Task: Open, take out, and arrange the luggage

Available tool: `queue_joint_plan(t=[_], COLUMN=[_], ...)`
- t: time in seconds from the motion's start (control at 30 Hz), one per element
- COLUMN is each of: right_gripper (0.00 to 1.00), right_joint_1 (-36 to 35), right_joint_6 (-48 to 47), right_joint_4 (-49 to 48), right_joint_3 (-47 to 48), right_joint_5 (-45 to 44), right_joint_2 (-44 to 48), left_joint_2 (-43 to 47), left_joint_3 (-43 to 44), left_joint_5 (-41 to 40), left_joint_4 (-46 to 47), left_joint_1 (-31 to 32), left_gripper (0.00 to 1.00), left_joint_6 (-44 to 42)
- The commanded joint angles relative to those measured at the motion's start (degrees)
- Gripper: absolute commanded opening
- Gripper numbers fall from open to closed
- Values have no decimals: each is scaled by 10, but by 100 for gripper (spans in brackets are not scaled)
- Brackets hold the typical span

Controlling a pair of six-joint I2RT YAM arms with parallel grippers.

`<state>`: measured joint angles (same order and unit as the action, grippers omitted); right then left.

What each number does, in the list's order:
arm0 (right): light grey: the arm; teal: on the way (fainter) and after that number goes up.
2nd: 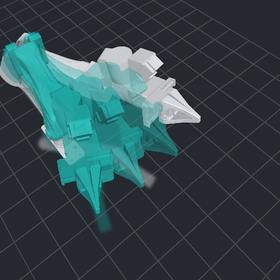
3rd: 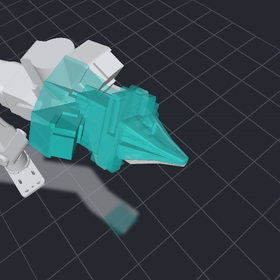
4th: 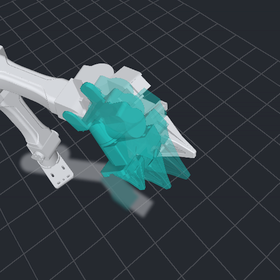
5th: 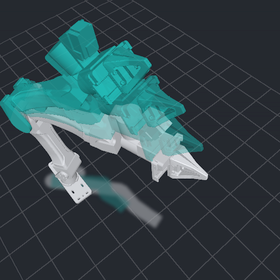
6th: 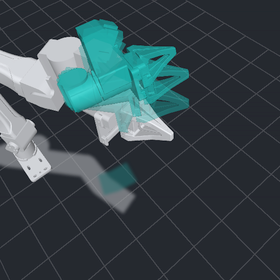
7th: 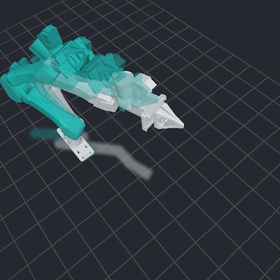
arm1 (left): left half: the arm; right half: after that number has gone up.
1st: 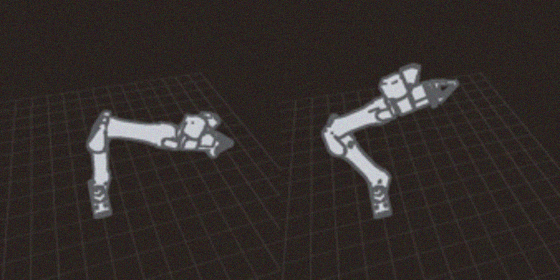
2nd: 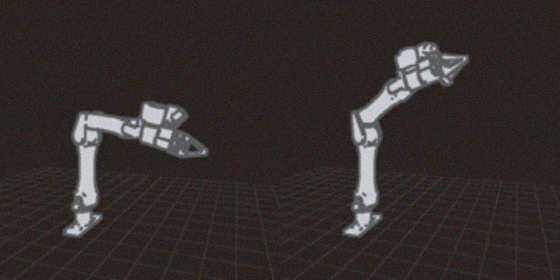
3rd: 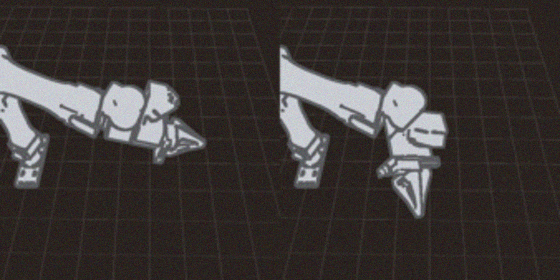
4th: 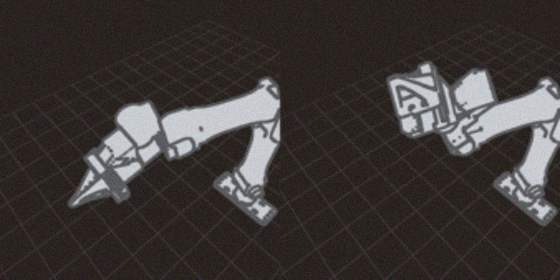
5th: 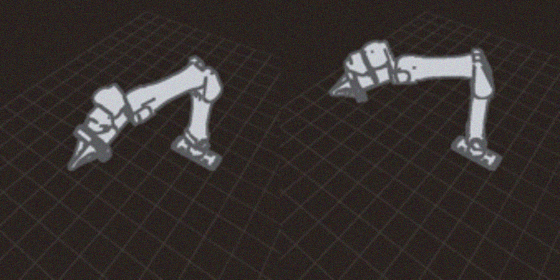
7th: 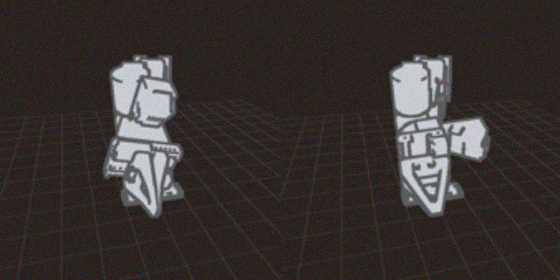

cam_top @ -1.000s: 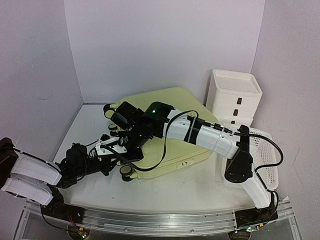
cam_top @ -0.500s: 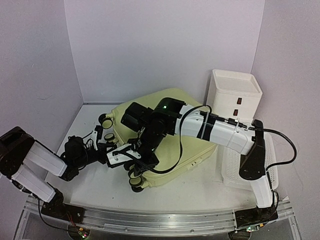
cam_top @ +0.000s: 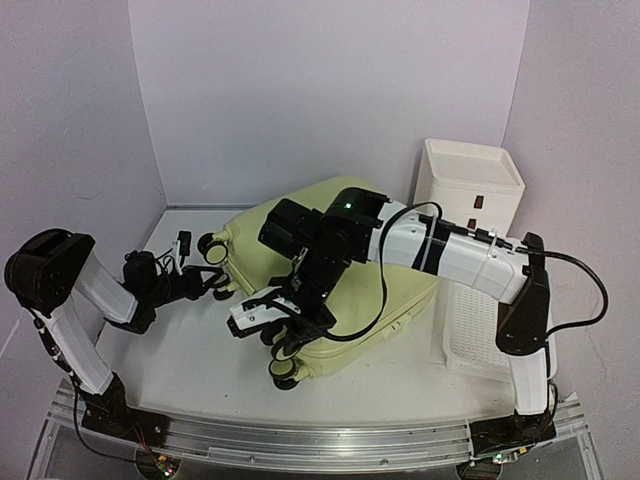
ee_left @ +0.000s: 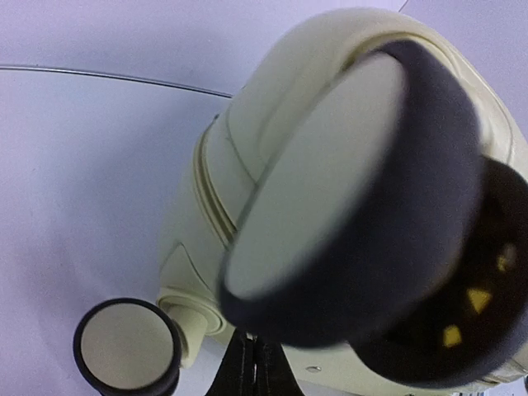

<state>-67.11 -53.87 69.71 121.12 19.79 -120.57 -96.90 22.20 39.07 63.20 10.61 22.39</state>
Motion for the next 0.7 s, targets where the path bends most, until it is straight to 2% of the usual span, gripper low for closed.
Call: queue_joint_plan(t=[0.0,0.33,0.57,0.67], right_gripper=[19,18,17,14], right_joint_1=[26,26,26,26], right_joint_6=[96,94,92,90], right_joint_4=[142,162,172,178], right_joint_3=[-23,-3,19,25], right_joint_5=[95,134,147,148], right_joint_2=[44,31,16,11], left_joint_2=[-46,-190,-223,-203], left_joint_3=[62,213,297,308], left_joint_5=[-1,54,57,25], left_joint_4=[57,44,-42,-123], left_joint_1=[-54,-68,-65,-67], left_gripper=[0,0,0,0], left_joint_6=[66,191,186,143])
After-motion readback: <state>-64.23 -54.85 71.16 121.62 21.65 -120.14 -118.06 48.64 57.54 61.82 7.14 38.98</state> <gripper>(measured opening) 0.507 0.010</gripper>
